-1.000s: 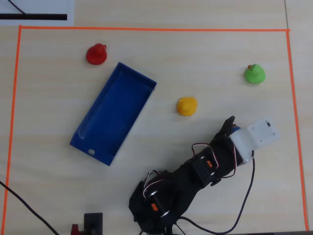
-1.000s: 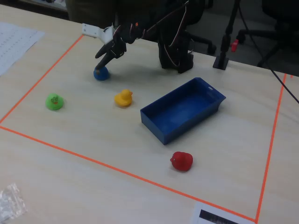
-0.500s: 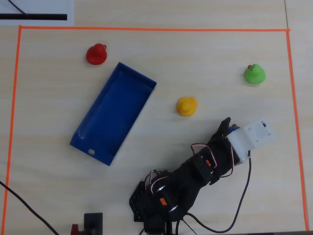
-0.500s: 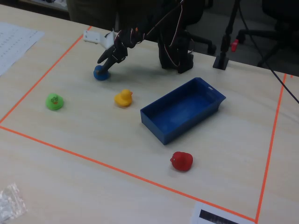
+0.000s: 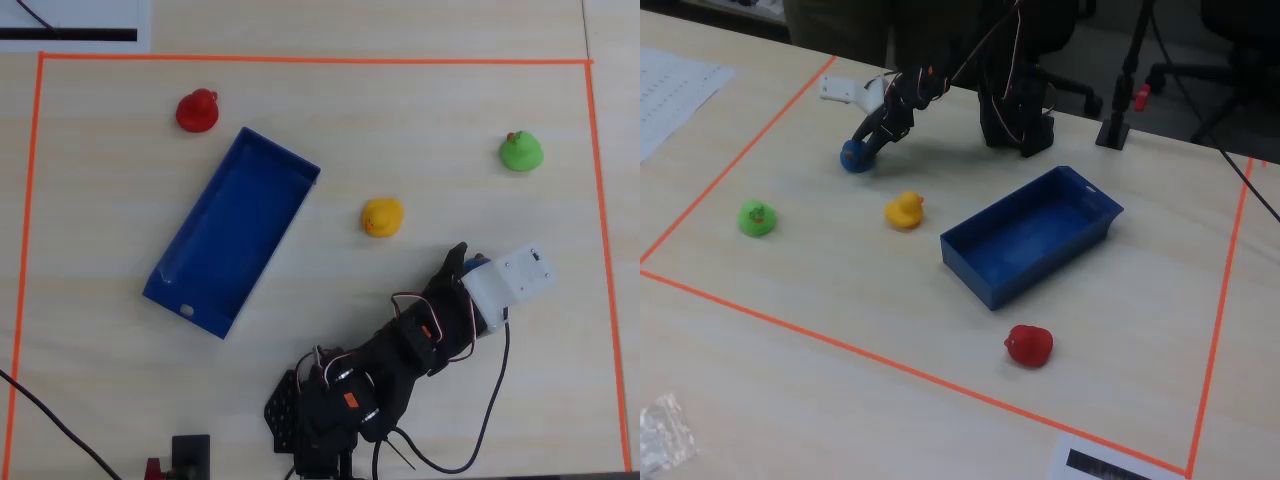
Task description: Grasp blue duck and put it into box.
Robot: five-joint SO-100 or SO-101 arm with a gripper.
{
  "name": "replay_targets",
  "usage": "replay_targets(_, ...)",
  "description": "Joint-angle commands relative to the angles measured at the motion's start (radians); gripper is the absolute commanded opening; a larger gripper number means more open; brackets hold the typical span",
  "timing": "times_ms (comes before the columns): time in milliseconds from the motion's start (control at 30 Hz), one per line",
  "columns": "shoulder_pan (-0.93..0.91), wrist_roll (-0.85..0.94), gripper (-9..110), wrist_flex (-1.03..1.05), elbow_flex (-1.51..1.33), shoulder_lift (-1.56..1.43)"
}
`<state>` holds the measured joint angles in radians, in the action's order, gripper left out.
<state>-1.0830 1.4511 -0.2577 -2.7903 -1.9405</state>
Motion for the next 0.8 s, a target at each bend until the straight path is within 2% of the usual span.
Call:
replay_targets(0,0.009,-0.003,32,-0.046,0.048,0.012)
replay_targets(300,0.017,0.003,22,-0.100,0.041,0.077)
replay_targets(400,0.018,0.003,0,-0.104,0.038,0.080)
replay_targets(600,0.023,0.012,0,-0.138,-0.003,0.069)
replay_targets(767,0.049,-0.067,0,-0.098,0.021,0.005)
